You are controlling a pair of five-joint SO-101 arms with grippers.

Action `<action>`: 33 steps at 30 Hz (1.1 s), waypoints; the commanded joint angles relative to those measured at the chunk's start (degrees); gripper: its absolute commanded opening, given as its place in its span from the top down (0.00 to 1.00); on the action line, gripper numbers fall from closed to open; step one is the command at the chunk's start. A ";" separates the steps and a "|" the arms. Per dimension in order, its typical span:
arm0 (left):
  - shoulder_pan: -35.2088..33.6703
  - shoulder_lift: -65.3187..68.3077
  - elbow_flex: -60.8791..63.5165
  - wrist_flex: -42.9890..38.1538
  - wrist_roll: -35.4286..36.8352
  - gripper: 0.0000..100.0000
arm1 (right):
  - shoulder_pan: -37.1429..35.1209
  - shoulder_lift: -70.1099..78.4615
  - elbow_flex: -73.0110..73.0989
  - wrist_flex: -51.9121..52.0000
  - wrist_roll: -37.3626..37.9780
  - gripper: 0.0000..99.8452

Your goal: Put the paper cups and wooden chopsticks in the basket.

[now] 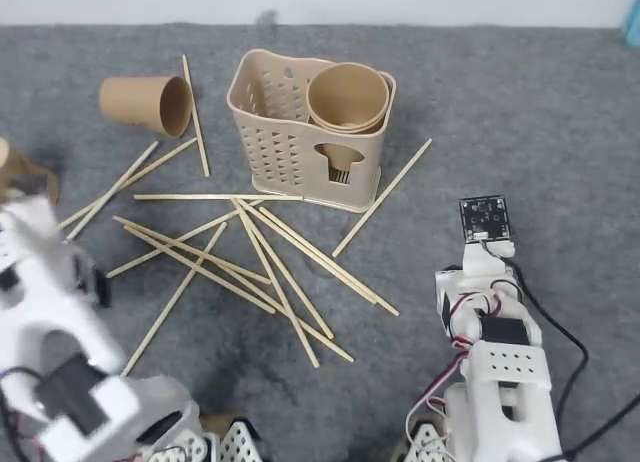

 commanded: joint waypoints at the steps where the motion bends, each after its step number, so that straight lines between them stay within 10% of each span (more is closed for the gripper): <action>1: 6.24 -0.70 0.92 0.88 4.22 0.87 | 0.13 -1.54 -0.53 -1.36 0.88 0.99; 12: 13.80 -22.68 -7.43 11.16 10.29 0.86 | 0.13 -1.54 -0.62 -1.36 0.88 0.99; 18: 0.79 -33.05 -10.59 11.08 7.30 0.86 | 0.13 -1.54 -0.53 -1.36 0.88 0.99; 33: -21.27 4.31 -34.68 6.68 -0.88 0.86 | -1.36 -1.54 -0.35 -1.10 0.88 0.99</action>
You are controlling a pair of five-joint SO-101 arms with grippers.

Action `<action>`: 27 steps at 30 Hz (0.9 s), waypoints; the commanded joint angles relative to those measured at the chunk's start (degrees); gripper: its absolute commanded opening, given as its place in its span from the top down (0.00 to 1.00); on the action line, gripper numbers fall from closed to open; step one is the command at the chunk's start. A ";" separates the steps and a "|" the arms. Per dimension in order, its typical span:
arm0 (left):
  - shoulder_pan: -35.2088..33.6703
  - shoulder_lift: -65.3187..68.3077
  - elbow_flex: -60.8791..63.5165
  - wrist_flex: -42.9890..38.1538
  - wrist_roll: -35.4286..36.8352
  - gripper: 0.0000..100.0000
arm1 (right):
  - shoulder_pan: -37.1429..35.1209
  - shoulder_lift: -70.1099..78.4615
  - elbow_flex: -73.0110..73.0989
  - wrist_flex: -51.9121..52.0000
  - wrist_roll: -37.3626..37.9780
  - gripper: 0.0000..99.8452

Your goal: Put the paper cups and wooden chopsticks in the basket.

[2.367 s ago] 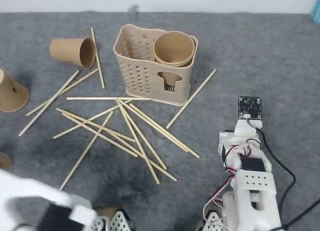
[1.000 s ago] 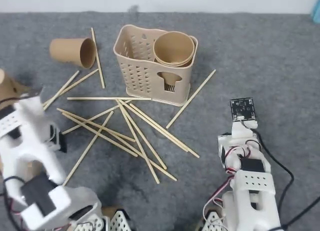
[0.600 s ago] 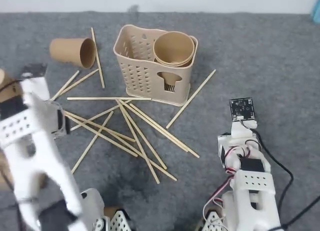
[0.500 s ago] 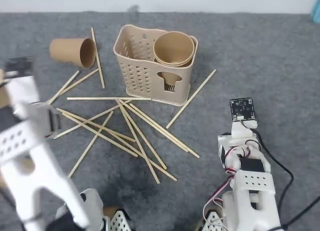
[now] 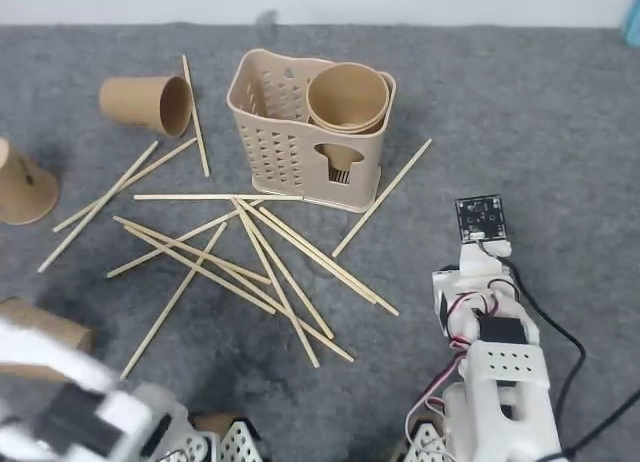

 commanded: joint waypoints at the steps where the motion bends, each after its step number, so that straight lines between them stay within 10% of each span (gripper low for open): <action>1: -0.35 11.25 -11.74 5.36 -1.05 0.86 | -0.31 -1.54 -0.35 -1.10 0.88 0.99; 10: 3.43 32.70 -25.36 16.35 -8.70 0.86 | -0.31 -1.54 -0.35 -0.84 0.88 0.99; 27: -1.23 28.13 -12.18 16.44 -23.82 0.87 | -0.31 -1.54 -0.35 -1.10 0.97 0.99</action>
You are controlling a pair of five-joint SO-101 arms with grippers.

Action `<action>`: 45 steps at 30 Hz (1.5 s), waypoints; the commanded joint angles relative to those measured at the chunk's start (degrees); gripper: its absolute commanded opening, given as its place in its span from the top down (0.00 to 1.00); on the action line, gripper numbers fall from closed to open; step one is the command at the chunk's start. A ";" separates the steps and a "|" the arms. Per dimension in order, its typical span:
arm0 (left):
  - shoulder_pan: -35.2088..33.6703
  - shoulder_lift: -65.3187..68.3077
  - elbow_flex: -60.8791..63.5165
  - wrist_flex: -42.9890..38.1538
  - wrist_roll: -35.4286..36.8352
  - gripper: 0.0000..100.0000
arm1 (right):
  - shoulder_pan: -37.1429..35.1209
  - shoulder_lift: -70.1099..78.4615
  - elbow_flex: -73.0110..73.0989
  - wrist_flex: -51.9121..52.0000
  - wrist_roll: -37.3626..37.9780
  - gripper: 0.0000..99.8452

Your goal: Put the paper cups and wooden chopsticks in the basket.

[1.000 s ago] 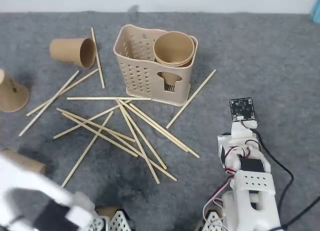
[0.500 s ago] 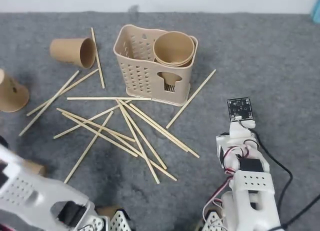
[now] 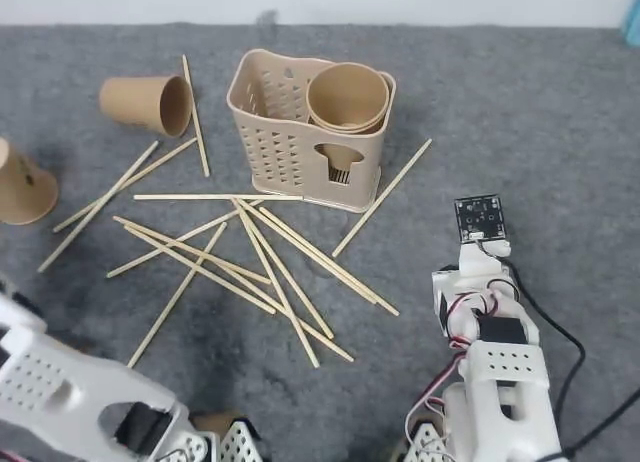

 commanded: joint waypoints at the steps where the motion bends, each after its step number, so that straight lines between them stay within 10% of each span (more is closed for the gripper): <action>1: -2.64 -7.03 2.24 2.37 -3.78 0.87 | -0.22 -1.54 -0.35 -1.10 0.97 0.99; 34: -5.63 -10.99 -1.27 2.37 -5.89 0.99 | 0.13 -1.54 -0.35 -1.19 0.97 0.99; 45: -6.68 -10.99 -23.16 2.29 9.58 0.99 | 0.13 -1.54 -0.26 -1.19 0.97 0.99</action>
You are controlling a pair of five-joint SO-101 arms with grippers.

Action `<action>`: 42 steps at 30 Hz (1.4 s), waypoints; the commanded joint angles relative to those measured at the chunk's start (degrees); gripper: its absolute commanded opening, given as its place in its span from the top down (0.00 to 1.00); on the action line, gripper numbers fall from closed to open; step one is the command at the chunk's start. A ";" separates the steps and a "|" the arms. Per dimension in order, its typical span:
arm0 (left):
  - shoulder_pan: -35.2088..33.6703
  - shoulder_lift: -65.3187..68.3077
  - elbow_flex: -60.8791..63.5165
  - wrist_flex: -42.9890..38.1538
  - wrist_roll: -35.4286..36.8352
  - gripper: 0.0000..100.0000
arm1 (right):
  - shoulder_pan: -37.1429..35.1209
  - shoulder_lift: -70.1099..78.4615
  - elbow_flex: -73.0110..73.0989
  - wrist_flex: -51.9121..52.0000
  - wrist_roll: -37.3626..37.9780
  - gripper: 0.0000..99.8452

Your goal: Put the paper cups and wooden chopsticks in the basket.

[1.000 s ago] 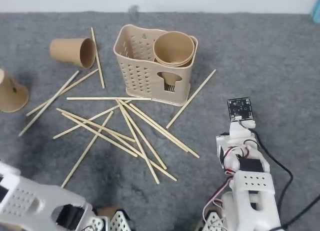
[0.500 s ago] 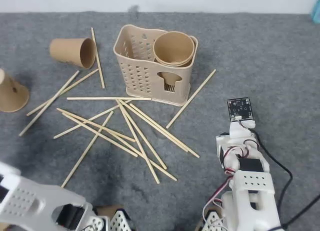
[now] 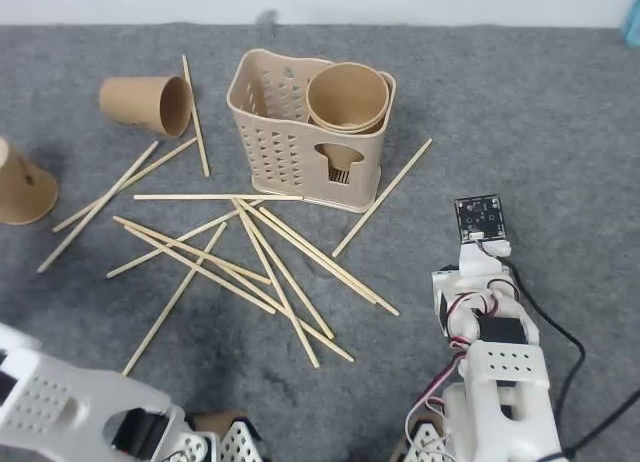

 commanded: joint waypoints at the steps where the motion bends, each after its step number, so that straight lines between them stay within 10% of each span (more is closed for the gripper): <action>1: -1.14 -3.96 -7.78 1.93 6.15 0.99 | 0.13 -1.54 -0.26 -1.19 0.97 0.99; 13: -5.54 -3.96 -24.66 -0.88 28.40 0.99 | 0.13 -1.54 -0.26 -1.27 0.97 0.99; 25: -5.36 -11.52 -30.11 1.93 29.80 0.99 | -0.13 -1.54 -0.26 -1.27 0.97 0.99; 42: 4.04 -54.42 20.88 -13.63 29.54 0.99 | 0.13 -1.54 -0.26 -0.92 0.97 0.99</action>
